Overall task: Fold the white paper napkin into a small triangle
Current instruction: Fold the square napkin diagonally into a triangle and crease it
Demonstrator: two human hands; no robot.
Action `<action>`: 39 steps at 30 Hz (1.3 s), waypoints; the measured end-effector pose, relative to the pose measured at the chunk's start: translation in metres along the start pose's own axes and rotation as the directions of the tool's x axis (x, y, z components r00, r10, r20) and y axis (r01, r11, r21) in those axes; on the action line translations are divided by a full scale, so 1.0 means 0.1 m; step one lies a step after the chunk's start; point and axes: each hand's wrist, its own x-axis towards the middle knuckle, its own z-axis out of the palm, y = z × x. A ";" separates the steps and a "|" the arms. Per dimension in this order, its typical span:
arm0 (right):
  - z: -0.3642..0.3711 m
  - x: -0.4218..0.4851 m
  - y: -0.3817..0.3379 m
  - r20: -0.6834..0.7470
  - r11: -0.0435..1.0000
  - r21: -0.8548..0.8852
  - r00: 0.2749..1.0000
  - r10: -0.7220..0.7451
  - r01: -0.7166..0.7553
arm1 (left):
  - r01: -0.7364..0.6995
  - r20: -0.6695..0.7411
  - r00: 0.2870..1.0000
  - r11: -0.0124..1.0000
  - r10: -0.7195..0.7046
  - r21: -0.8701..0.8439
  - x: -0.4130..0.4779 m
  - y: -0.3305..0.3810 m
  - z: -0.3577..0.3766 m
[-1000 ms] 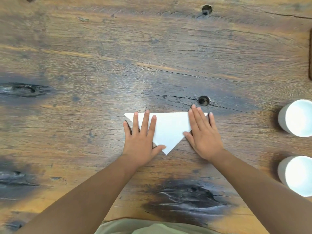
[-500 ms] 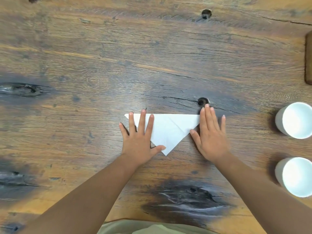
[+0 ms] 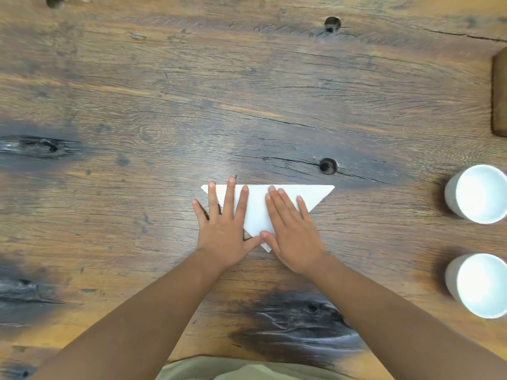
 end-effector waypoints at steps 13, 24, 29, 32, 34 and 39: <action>0.03 -0.25 0.76 -0.071 0.991 0.033 0.989 0.132 -0.130 | 0.002 0.019 1.000 1.000 -0.003 0.024 -0.02 -0.02 -0.02; -0.02 -0.13 0.37 -0.114 0.989 0.058 0.983 0.144 -0.138 | 0.010 0.037 0.999 1.000 -0.011 0.020 -0.01 0.01 -0.04; 0.08 -0.05 0.10 -0.120 0.991 0.043 0.984 0.130 -0.125 | 0.004 0.040 0.999 1.000 -0.005 0.015 -0.02 0.01 -0.05; 0.14 -0.08 0.13 -0.116 0.992 0.032 0.985 0.128 -0.125 | 0.003 0.052 0.999 1.000 -0.003 0.012 -0.02 0.00 -0.06; 0.15 -0.08 0.15 -0.117 0.993 0.024 0.986 0.115 -0.113 | 0.005 0.056 0.998 1.000 -0.005 0.012 -0.02 0.00 -0.06; 0.18 -0.06 0.17 -0.133 0.995 0.021 0.986 0.102 -0.100 | -0.008 0.063 0.998 1.000 0.006 0.024 -0.03 -0.01 -0.11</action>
